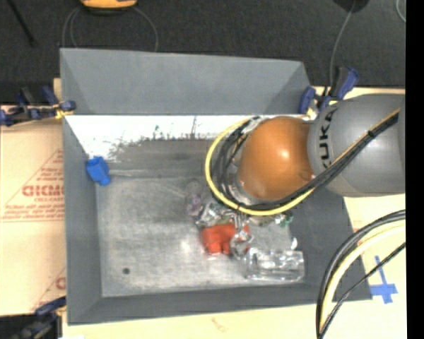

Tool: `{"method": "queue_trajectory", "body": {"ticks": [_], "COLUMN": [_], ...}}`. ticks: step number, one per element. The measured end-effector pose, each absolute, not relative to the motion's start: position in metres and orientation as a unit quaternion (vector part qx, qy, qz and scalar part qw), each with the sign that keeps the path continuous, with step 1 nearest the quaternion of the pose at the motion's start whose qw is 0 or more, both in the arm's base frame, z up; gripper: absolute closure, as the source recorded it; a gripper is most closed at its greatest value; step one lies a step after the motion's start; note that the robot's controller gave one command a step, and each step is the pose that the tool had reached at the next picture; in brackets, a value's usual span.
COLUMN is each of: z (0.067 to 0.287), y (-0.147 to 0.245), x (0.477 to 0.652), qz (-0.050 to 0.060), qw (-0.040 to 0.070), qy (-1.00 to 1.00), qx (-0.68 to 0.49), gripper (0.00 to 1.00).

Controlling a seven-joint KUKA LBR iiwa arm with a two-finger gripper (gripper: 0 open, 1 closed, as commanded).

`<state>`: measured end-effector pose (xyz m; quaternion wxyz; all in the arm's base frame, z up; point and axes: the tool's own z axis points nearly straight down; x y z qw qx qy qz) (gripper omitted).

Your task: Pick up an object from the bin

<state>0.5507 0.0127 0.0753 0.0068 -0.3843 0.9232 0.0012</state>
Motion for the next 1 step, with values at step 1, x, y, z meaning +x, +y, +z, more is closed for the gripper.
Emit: {"method": "queue_trajectory", "body": {"ticks": [1], "z": [0.2810], "y": [-0.0099], "x": [0.5909], "qz": [-0.003], "qw": [0.006], "qy": [0.890], "qx": [-0.456], "gripper": [1.00]}}
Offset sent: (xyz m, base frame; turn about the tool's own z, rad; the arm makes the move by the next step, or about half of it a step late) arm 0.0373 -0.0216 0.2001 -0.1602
